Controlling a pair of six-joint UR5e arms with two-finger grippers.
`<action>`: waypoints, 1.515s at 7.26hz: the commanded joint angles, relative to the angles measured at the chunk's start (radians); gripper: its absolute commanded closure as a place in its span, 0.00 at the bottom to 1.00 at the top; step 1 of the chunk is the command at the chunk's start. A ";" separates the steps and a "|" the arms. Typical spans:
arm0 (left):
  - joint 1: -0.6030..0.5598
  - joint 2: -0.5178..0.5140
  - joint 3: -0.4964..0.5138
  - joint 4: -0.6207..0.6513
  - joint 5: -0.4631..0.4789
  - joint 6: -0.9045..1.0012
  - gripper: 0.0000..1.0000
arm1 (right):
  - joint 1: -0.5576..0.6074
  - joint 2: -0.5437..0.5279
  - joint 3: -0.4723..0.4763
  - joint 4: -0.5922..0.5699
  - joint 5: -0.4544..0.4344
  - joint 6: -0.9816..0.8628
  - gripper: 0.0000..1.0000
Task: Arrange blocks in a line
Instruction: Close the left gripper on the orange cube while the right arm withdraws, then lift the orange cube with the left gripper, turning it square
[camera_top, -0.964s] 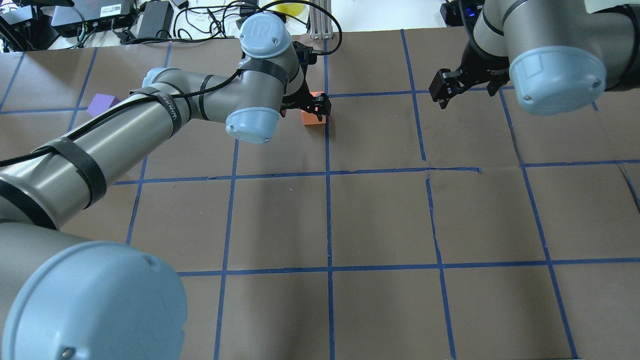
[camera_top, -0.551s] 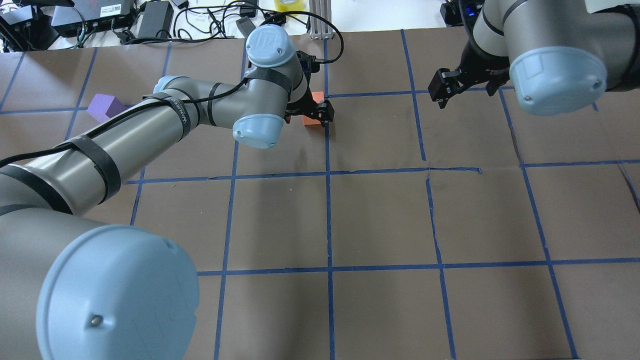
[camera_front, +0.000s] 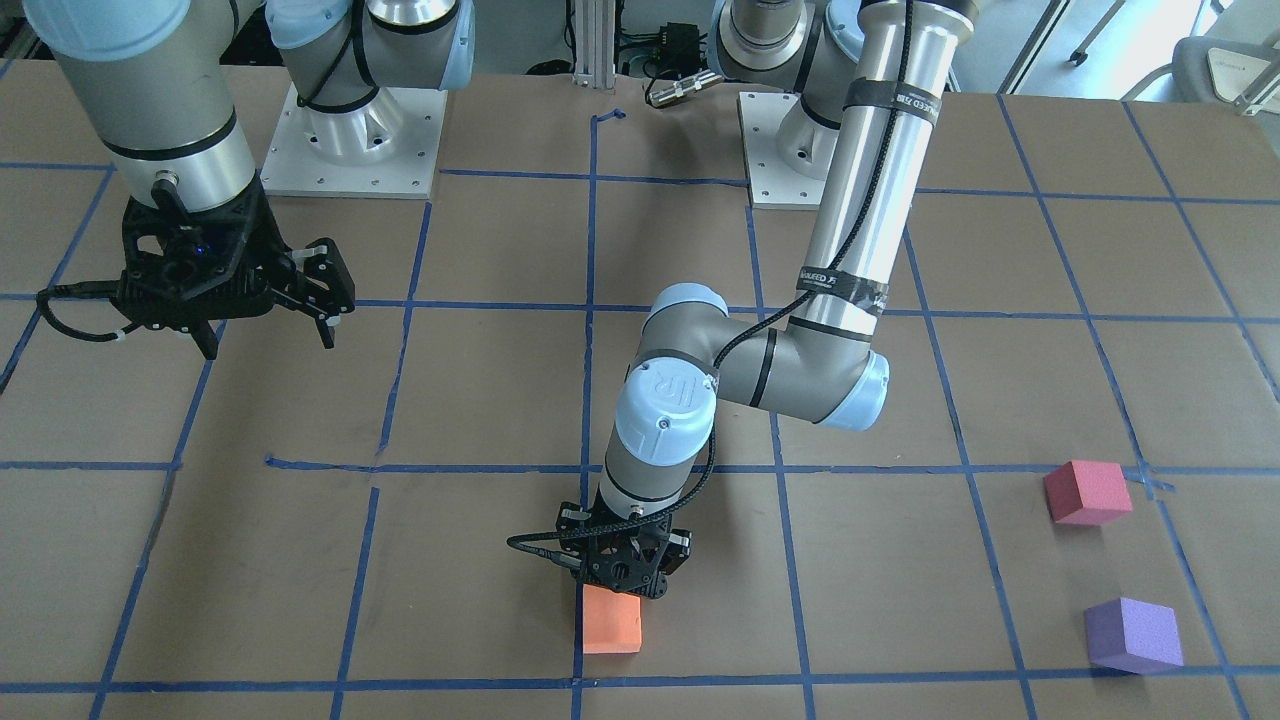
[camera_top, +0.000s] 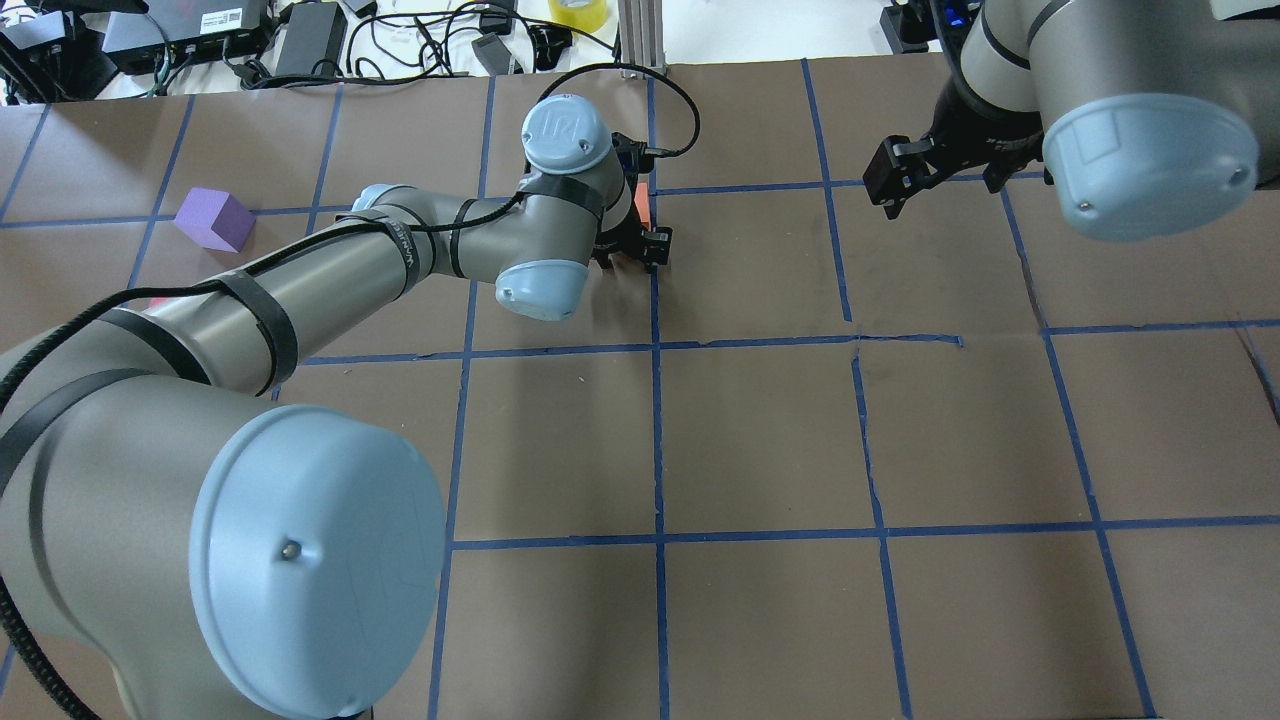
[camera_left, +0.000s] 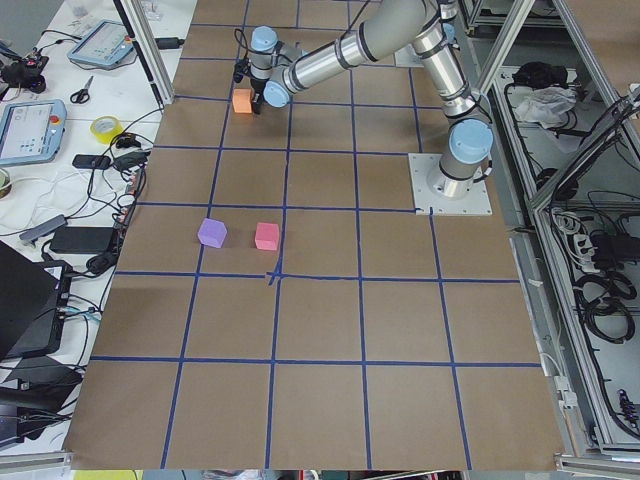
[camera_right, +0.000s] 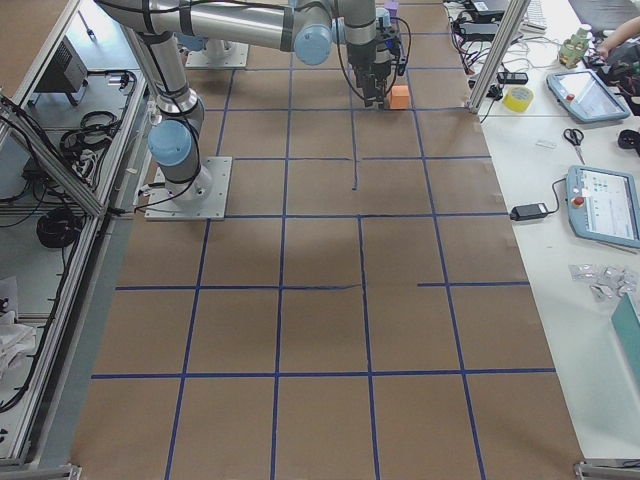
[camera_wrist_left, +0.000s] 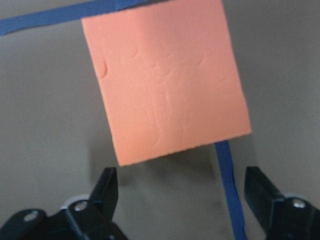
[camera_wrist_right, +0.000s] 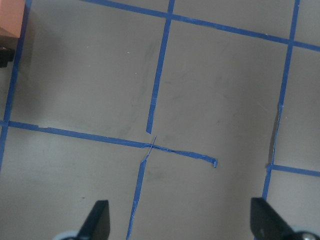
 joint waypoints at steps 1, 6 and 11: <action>0.000 -0.007 0.050 0.006 -0.009 -0.092 1.00 | 0.000 -0.046 0.000 0.100 0.001 0.019 0.00; 0.006 -0.011 0.065 0.009 -0.001 -0.083 0.29 | 0.000 -0.181 -0.011 0.407 0.008 0.096 0.00; 0.009 -0.011 0.056 0.072 -0.009 -0.079 0.00 | 0.000 -0.170 -0.003 0.412 0.028 0.096 0.00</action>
